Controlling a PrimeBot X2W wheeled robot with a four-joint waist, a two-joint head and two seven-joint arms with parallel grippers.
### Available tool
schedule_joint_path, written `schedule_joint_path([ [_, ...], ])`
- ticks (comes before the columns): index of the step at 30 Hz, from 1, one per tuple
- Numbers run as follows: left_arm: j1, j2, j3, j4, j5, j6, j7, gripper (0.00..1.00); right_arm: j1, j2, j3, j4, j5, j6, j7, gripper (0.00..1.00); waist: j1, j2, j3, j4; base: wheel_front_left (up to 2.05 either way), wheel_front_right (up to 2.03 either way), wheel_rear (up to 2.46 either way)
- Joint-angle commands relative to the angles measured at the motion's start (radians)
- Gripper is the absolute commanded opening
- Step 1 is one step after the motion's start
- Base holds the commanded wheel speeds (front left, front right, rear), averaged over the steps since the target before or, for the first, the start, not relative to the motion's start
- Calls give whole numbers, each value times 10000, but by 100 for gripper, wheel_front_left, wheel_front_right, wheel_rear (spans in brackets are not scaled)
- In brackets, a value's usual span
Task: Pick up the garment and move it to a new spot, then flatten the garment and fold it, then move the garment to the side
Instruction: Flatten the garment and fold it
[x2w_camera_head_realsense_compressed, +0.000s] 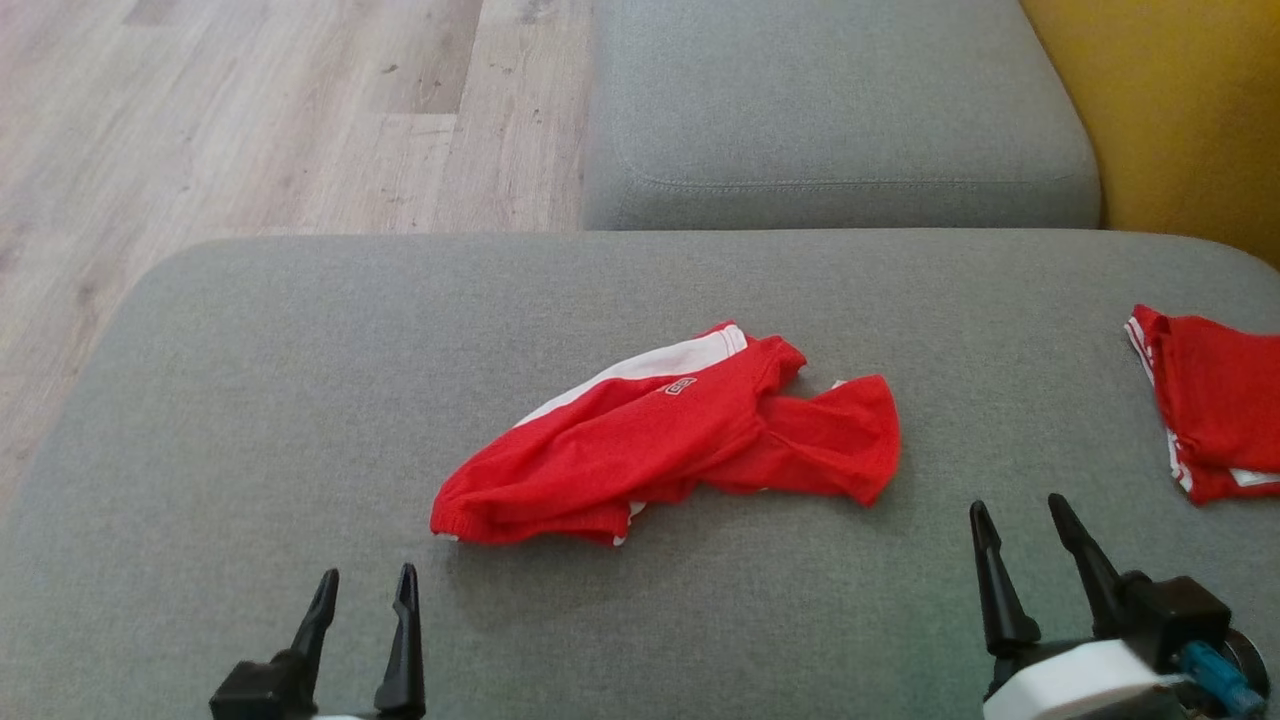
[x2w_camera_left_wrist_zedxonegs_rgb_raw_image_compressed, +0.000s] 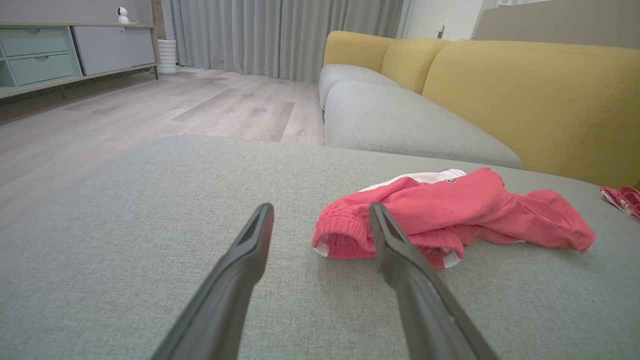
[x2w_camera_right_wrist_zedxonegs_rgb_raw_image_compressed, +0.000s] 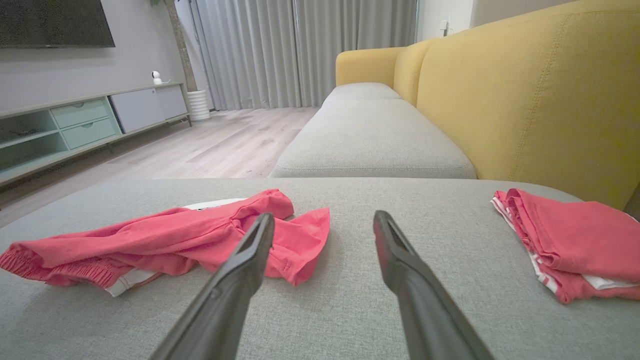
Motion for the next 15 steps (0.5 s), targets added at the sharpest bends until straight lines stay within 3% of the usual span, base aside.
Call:
schedule_joint_path([
  [1, -461, 93, 375, -216, -47, 82, -93, 100, -456, -64, 229, -310, 13, 65, -130, 100, 0, -1, 13, 3, 0, 0, 0],
  [15, -520, 93, 249, -283, -60, 140, 53, 100, -483, -64, 214, -220, -22, 65, -138, 100, 0, -1, 67, 82, 0, 0, 0],
])
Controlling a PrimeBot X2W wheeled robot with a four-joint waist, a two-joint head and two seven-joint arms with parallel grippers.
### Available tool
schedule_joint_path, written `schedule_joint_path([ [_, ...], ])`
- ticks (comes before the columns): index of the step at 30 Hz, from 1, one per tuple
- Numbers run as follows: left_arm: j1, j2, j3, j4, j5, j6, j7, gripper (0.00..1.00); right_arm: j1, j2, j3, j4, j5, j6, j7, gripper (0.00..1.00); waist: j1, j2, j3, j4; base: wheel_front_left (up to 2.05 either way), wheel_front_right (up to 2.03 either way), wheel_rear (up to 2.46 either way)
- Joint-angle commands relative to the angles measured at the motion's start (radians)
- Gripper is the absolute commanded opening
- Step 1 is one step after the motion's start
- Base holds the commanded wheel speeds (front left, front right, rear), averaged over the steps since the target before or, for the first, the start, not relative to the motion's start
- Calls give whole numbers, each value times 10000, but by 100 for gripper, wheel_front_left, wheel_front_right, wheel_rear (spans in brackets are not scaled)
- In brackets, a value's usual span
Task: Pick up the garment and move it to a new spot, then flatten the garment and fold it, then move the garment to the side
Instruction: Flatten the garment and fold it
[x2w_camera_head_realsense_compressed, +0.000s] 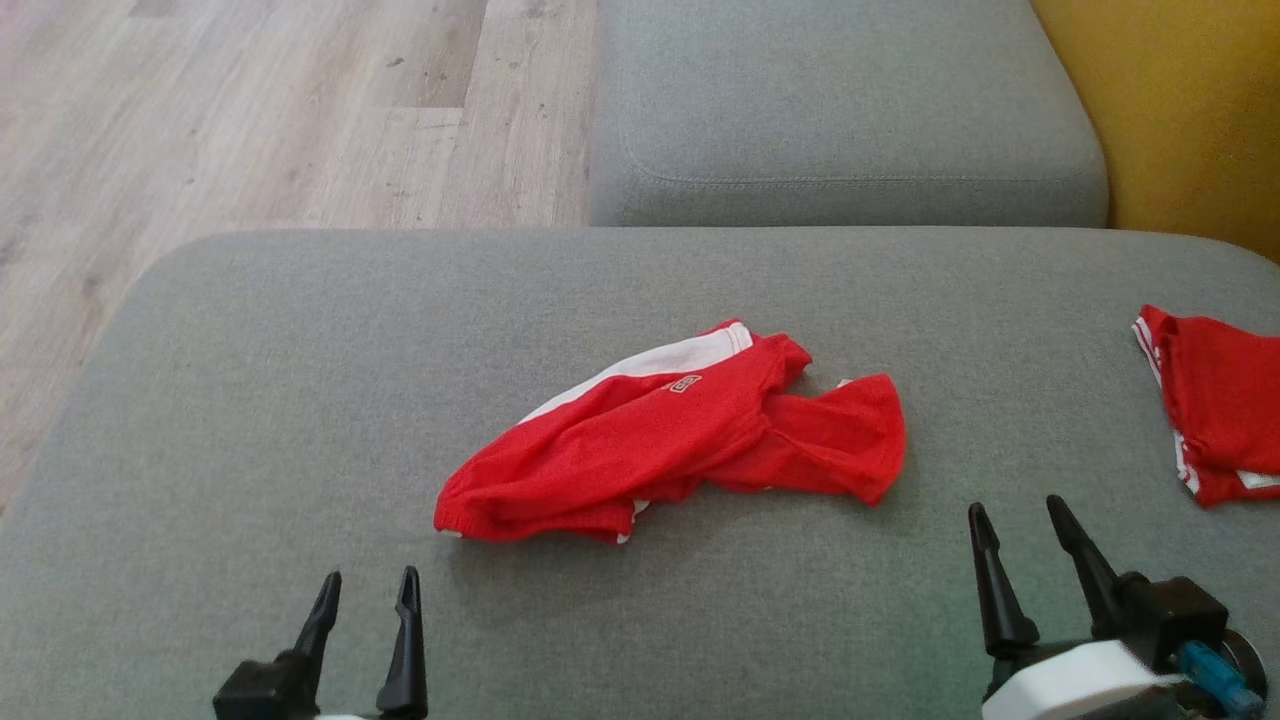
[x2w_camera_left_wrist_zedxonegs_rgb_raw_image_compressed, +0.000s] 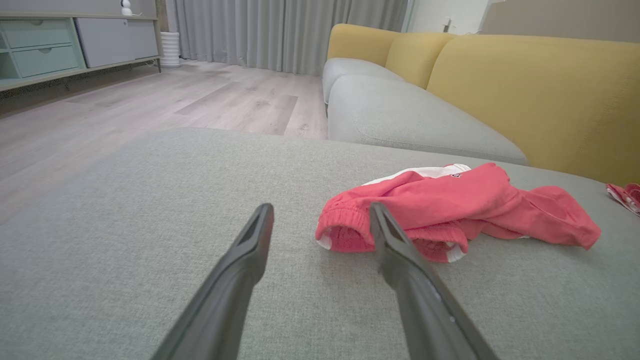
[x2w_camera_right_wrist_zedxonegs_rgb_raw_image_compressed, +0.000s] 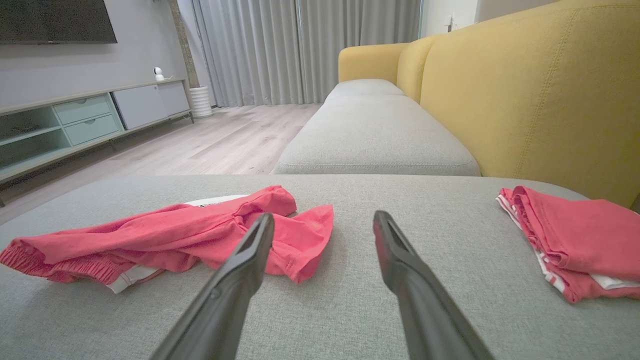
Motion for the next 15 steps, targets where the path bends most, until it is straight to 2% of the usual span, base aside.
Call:
schedule_joint_path([
  [1, -510, 112, 311, -297, -4, 71, -42, 100, -476, -64, 197, -276, -20, 65, -137, 100, 0, -1, 19, 14, 0, 0, 0],
  [15, -685, 75, 230, -326, 81, 61, -85, 100, -933, -64, 71, -71, -387, 65, 182, 100, 0, -1, 292, 230, 0, 0, 0],
])
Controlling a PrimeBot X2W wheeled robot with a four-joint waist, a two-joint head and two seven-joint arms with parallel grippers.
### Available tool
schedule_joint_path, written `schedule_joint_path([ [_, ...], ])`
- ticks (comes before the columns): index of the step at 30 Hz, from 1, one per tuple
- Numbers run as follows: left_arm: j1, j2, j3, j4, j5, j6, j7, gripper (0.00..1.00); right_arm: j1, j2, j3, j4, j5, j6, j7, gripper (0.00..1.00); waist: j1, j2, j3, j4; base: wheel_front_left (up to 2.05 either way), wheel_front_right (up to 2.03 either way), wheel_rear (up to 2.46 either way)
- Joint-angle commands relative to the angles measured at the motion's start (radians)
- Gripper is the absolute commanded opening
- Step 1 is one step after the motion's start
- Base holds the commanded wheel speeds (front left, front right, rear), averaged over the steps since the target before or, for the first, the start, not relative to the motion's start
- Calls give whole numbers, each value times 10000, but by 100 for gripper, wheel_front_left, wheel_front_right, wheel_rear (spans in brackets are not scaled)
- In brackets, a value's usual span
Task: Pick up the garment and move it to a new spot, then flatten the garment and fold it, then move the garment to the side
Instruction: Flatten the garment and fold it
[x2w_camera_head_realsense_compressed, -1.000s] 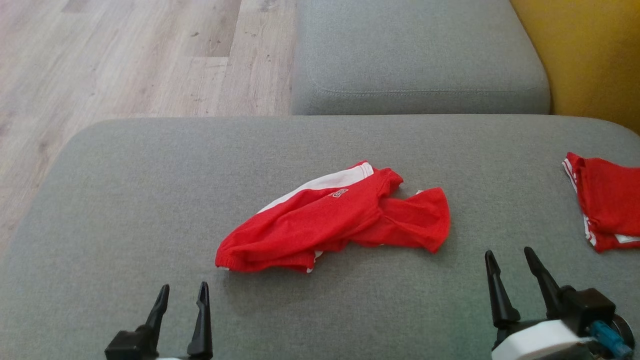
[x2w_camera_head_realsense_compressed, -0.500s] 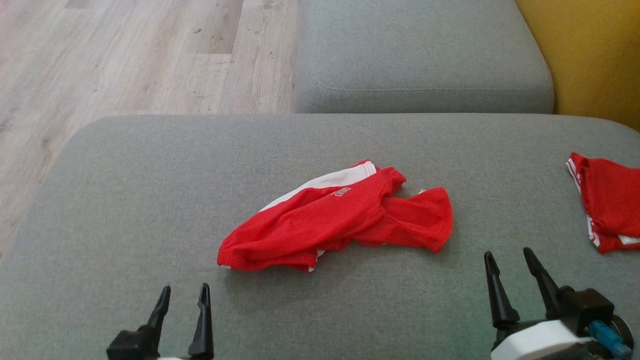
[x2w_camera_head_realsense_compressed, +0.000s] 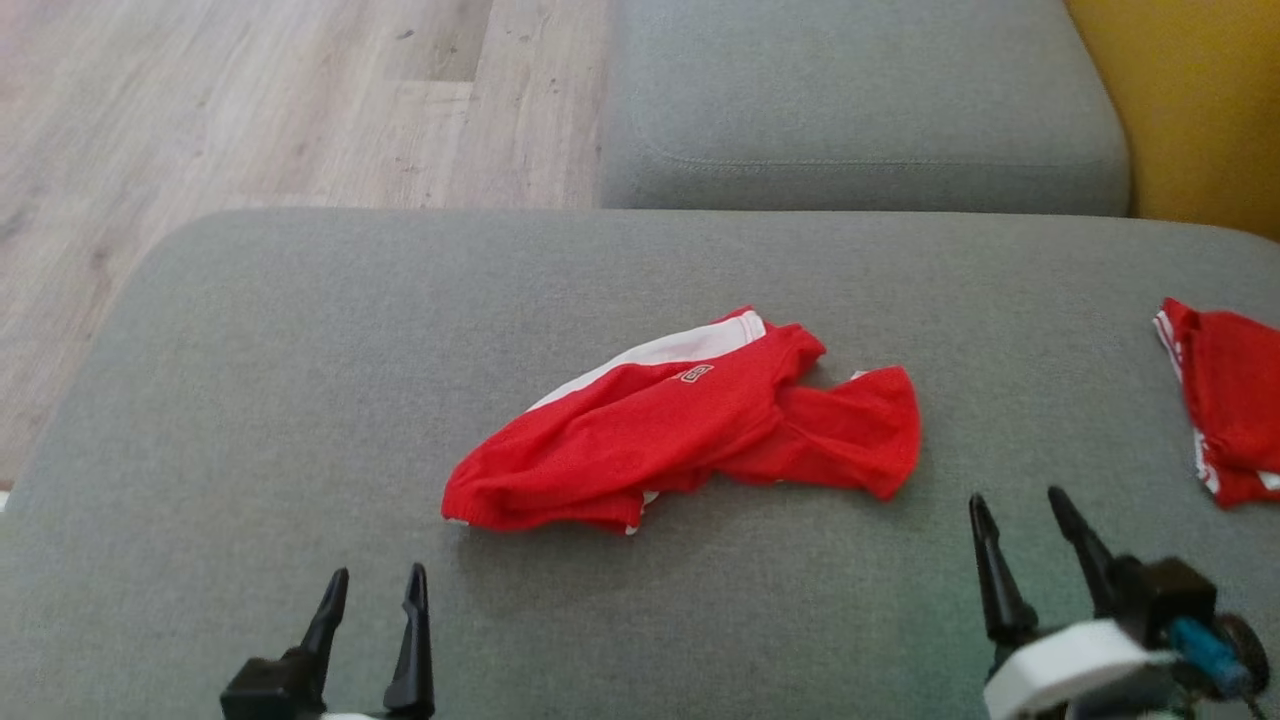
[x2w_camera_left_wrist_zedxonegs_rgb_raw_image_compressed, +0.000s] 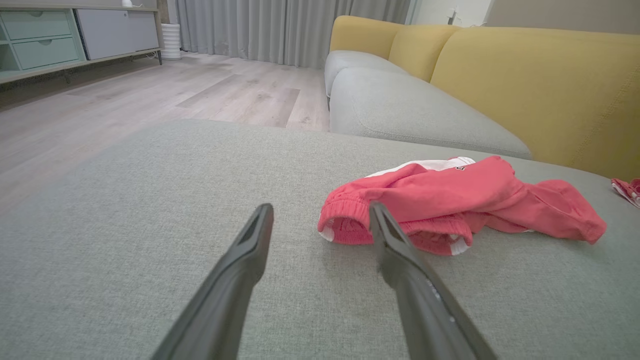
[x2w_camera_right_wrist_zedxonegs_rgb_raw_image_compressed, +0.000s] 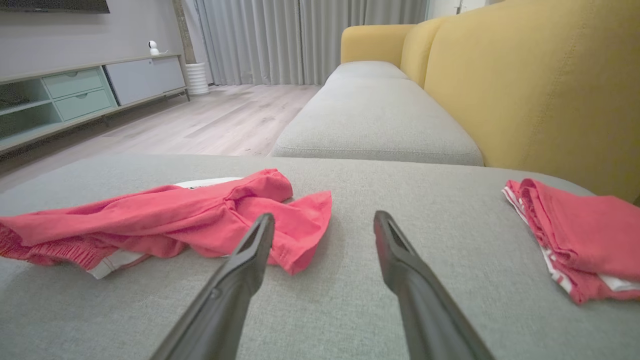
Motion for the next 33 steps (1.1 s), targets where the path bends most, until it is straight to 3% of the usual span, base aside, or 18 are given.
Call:
schedule_joint_path([
  [1, -677, 56, 268, -321, 91, 43, -83, 100, -890, -64, 177, -340, -94, 65, 55, 100, 0, 0, 62, 104, 0, 0, 0],
  [8, -1020, -59, 35, -564, 327, 16, -47, 100, -3307, -64, 202, 71, -728, 65, 1143, 100, 0, 0, 424, 706, 0, 0, 0],
  [13, -1393, -311, -279, -809, 557, -66, -7, 100, -5554, -94, 244, 1468, -402, 65, 3038, 100, 0, 0, 1147, 1454, 0, 0, 0],
  [20, -1972, -800, -572, -708, 760, -275, -111, 100, -8263, -1157, 721, 3540, 350, 65, 5453, 100, 0, 0, 2548, 2453, 0, 0, 0],
  [26, -2409, -1222, -675, -454, 889, -486, -268, 100, -9231, -1595, 1039, 5035, 866, 65, 6494, 100, 0, 0, 3233, 2974, 0, 0, 0],
  [33, -2539, -1410, -593, -288, 974, -553, -381, 100, -9398, -1781, 1708, 5796, 1480, 65, 6960, 100, 0, 0, 3438, 3062, 0, 0, 0],
])
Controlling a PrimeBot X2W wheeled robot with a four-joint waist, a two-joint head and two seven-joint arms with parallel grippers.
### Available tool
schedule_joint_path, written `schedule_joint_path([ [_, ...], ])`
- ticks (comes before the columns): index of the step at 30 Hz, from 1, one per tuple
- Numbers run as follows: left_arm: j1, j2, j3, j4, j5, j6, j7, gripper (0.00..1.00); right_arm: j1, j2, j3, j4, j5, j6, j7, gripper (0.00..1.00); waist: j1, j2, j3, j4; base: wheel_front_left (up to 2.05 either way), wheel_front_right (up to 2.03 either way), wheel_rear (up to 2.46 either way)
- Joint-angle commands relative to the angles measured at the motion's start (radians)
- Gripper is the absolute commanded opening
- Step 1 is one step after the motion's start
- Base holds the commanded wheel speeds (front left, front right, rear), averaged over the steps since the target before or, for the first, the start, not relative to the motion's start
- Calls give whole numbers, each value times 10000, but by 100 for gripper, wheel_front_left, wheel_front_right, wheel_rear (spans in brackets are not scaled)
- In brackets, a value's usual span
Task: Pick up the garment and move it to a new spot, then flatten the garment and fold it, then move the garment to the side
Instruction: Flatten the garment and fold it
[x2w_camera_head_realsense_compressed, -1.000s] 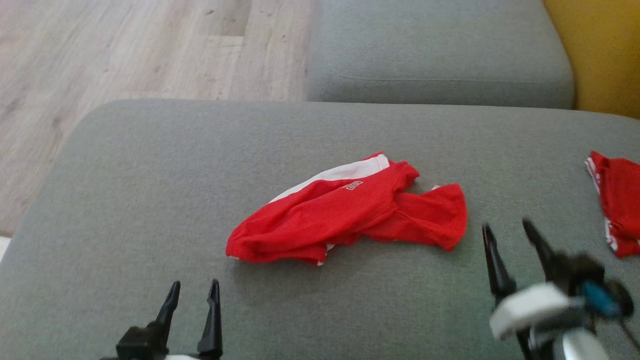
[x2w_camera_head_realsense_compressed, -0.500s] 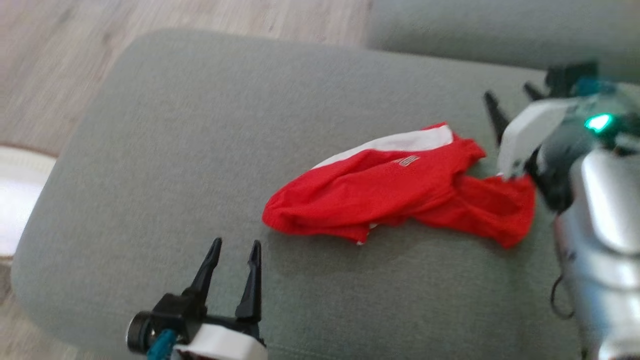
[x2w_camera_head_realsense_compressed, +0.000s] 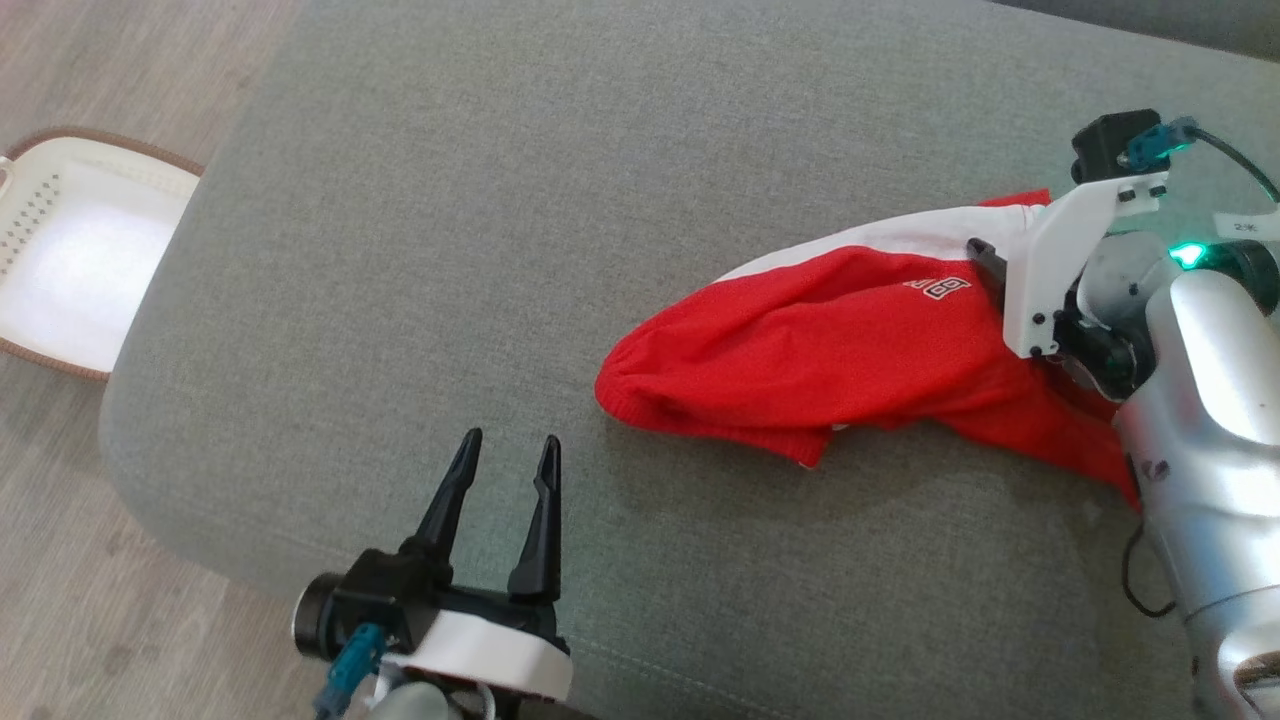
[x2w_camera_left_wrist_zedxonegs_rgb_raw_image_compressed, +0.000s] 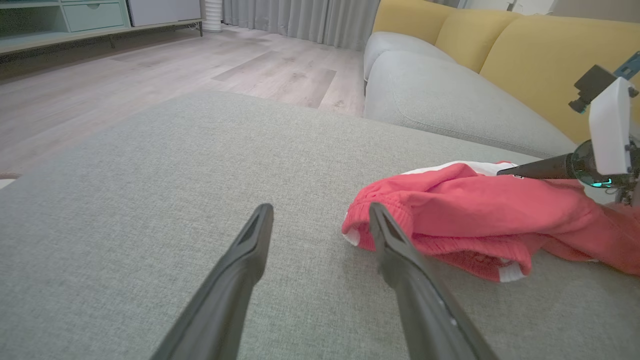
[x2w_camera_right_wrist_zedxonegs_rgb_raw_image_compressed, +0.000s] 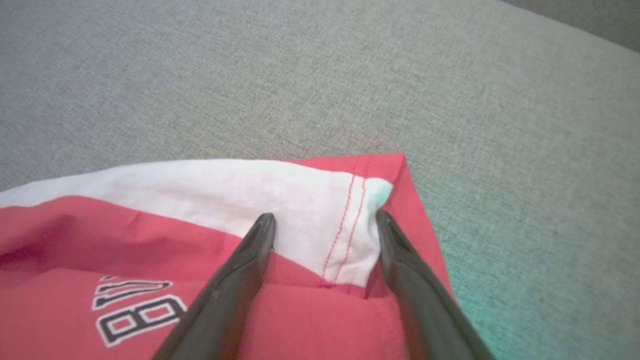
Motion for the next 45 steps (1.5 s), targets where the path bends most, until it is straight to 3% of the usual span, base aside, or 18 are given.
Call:
schedule_joint_path([
  [1, -405, 45, 341, -231, 102, -12, -153, 100, -534, -104, 309, -264, 209, 65, 52, 100, -2, 0, 76, 14, 0, 0, 0],
  [3, -432, 22, 377, -202, 120, -14, -169, 100, -563, -131, 426, -213, 351, 65, 27, 96, -2, 0, 99, -18, 0, 0, 0],
  [4, -447, 13, 390, -188, 132, -18, -176, 100, -579, -137, 479, -190, 410, 65, 5, 77, -2, 0, 109, -35, 0, 0, 0],
  [5, -463, 3, 400, -173, 144, -26, -182, 100, -588, -136, 534, -176, 481, 65, -36, 50, -2, 0, 118, -49, 0, 0, 0],
  [9, -518, -42, 418, -115, 176, -70, -200, 100, -627, -148, 854, -223, 802, 65, -437, 3, -2, 0, 156, -97, 0, 0, 0],
  [10, -531, -49, 419, -97, 179, -84, -203, 100, -642, -155, 949, -239, 900, 65, -574, 0, -2, 0, 162, -105, 0, 0, 0],
  [21, -363, 195, 543, 126, 172, -22, -196, 100, -1085, 118, 1642, -416, 1839, 65, -2383, 0, -2, 0, -514, -656, 0, 0, 0],
  [28, -45, 563, 597, -19, 139, 164, 19, 100, -666, 301, 2411, -1698, 3006, 65, -3054, 0, -2, 0, -1520, -1498, 0, 0, 0],
  [32, 266, 806, 631, -239, 104, 339, 177, 100, 514, -43, 2629, -3034, 3587, 65, -3209, 0, -2, 0, -2107, -2058, 0, 0, 0],
  [38, 619, 1147, 693, -610, 52, 538, 390, 100, 3135, -694, 1919, -4905, 3546, 65, -3172, 0, -2, 0, -2710, -2768, 0, 0, 0],
  [45, 754, 1375, 708, -956, 31, 664, 595, 100, 5788, -465, 425, -6018, 2862, 65, -3057, 0, -2, 0, -2775, -3199, 0, 0, 0],
])
